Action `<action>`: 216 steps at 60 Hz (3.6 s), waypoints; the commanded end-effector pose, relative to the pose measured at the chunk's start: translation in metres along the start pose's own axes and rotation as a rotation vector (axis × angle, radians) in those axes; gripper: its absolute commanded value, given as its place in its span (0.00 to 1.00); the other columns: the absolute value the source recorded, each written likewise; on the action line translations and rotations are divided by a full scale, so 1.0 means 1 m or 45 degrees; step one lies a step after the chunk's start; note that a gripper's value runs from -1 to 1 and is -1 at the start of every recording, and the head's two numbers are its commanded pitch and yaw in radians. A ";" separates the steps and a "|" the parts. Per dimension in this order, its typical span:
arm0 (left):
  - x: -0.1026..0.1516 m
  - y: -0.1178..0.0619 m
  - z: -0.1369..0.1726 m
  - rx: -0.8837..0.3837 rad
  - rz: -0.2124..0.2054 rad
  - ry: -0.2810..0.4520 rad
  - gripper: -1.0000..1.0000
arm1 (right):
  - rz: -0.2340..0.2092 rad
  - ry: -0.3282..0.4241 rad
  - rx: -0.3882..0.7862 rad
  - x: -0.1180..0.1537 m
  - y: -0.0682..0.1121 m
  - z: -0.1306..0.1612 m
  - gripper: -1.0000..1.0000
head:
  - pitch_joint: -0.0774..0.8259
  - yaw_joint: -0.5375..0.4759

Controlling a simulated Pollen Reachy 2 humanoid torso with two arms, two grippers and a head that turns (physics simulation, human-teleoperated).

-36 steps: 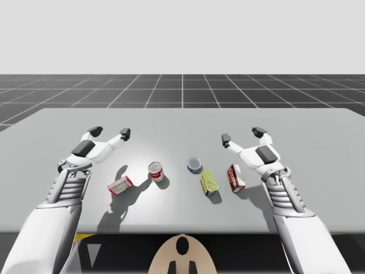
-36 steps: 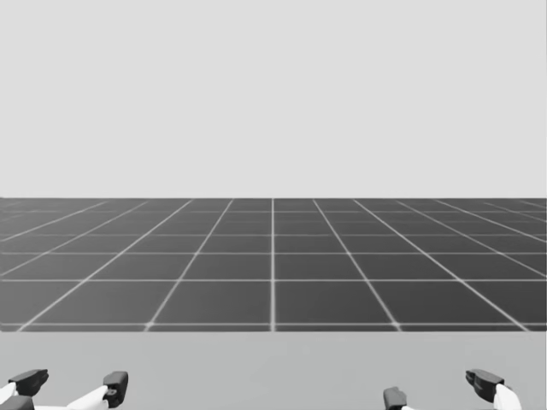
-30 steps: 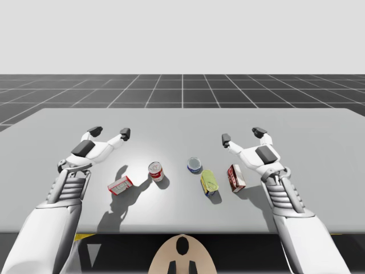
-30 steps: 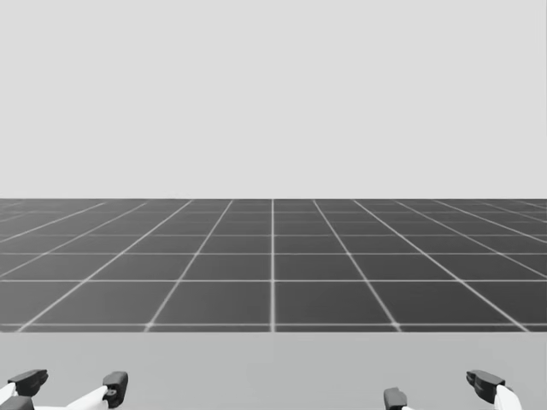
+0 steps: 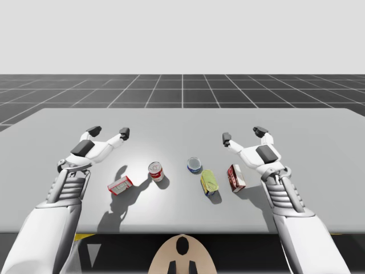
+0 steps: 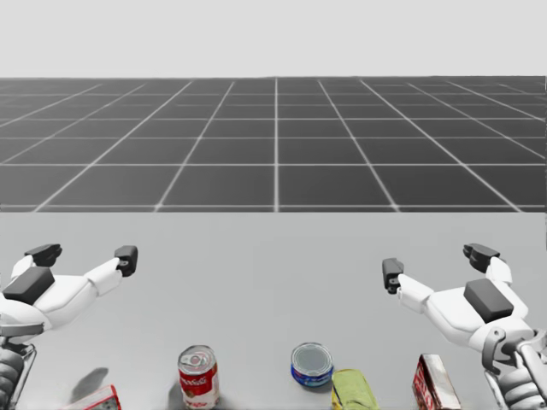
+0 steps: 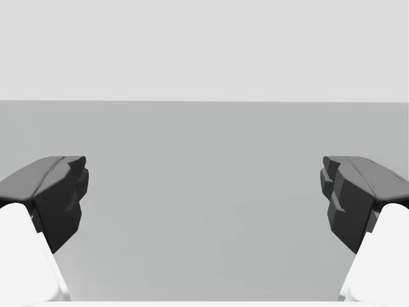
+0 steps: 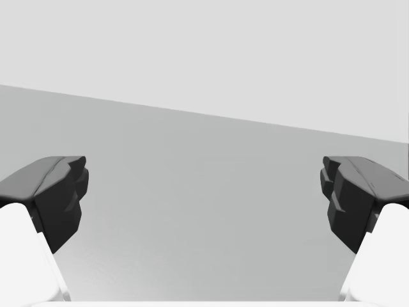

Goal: Grasp the tuna can and hold it up.

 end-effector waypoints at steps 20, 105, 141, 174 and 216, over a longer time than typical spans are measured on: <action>0.000 0.001 -0.001 0.001 -0.008 -0.001 0.00 | 0.002 0.003 -0.003 0.000 0.000 -0.001 0.00 | 0.76 0.48; 0.002 0.002 0.000 0.000 0.006 -0.012 0.00 | 0.099 0.780 0.737 0.002 0.104 -0.020 0.00 | 0.82 0.45; 0.003 0.000 0.002 -0.006 0.013 -0.016 0.00 | 0.154 1.057 0.724 -0.037 0.114 -0.054 0.00 | 0.83 0.47; 0.006 0.000 0.004 -0.001 0.026 -0.025 0.00 | 0.207 1.168 0.748 -0.055 0.117 -0.054 0.39 | 0.83 0.47; 0.005 -0.001 0.003 0.002 0.020 -0.021 0.00 | 0.256 1.211 0.762 -0.054 0.113 -0.046 1.00 | 0.59 0.48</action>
